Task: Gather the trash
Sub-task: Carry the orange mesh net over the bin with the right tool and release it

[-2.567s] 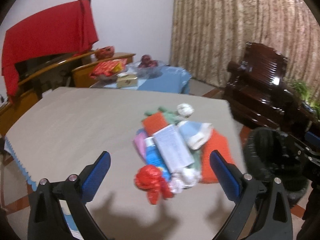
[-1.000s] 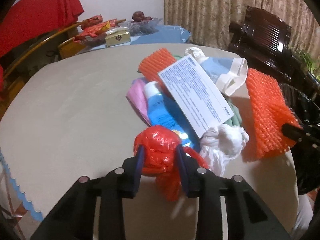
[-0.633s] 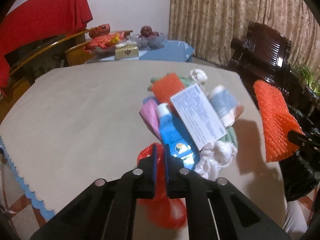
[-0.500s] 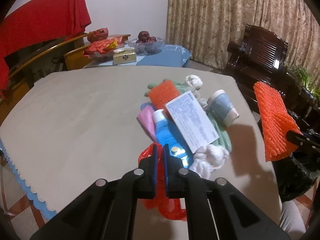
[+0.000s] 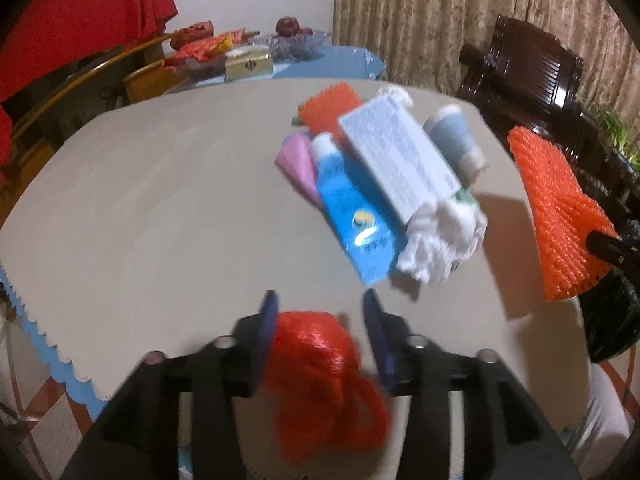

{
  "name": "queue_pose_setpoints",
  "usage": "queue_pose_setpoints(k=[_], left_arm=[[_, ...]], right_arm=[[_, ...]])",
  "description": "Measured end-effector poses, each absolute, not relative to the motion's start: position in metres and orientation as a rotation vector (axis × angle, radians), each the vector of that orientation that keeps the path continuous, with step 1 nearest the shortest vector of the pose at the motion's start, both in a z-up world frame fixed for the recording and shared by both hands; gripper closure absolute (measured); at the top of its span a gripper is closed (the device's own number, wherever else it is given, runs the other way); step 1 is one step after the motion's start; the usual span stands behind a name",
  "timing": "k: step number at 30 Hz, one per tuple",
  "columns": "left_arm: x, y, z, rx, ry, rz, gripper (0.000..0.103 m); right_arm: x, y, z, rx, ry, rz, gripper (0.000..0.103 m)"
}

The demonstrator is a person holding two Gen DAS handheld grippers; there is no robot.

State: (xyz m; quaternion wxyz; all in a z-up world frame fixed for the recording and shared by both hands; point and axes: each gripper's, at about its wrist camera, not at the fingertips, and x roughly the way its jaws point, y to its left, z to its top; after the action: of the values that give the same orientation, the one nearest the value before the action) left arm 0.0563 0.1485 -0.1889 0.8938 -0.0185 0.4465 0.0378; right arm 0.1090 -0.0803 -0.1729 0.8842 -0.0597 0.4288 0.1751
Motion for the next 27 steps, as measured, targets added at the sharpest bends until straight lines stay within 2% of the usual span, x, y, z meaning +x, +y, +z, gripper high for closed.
queue_pose_setpoints(k=[3, 7, 8, 10, 12, 20, 27], left_arm=[[0.053, 0.148, -0.203, -0.018, 0.953, 0.098, 0.043], [0.049, 0.152, -0.216, -0.058, 0.986, 0.094, 0.043], [0.047, 0.153, -0.216, -0.06, 0.983, 0.091, 0.048], [0.047, 0.152, -0.213, -0.063, 0.976, 0.077, 0.071], [0.047, 0.152, -0.21, -0.079, 0.974, 0.071, 0.079], [0.049, 0.149, -0.176, -0.089, 0.879, 0.048, 0.082], [0.064, 0.116, -0.132, -0.034, 0.808, -0.035, 0.082]], right_arm=[[0.108, -0.075, -0.178, -0.134, 0.909, 0.372, 0.091], [0.107, -0.072, -0.18, -0.147, 0.916, 0.378, 0.091], [0.107, -0.072, -0.18, -0.147, 0.917, 0.378, 0.091], [0.107, -0.072, -0.179, -0.149, 0.917, 0.377, 0.091], [0.106, -0.073, -0.178, -0.148, 0.914, 0.377, 0.091], [0.104, -0.084, -0.161, -0.142, 0.859, 0.367, 0.091], [0.103, -0.106, -0.132, -0.103, 0.809, 0.32, 0.091]])
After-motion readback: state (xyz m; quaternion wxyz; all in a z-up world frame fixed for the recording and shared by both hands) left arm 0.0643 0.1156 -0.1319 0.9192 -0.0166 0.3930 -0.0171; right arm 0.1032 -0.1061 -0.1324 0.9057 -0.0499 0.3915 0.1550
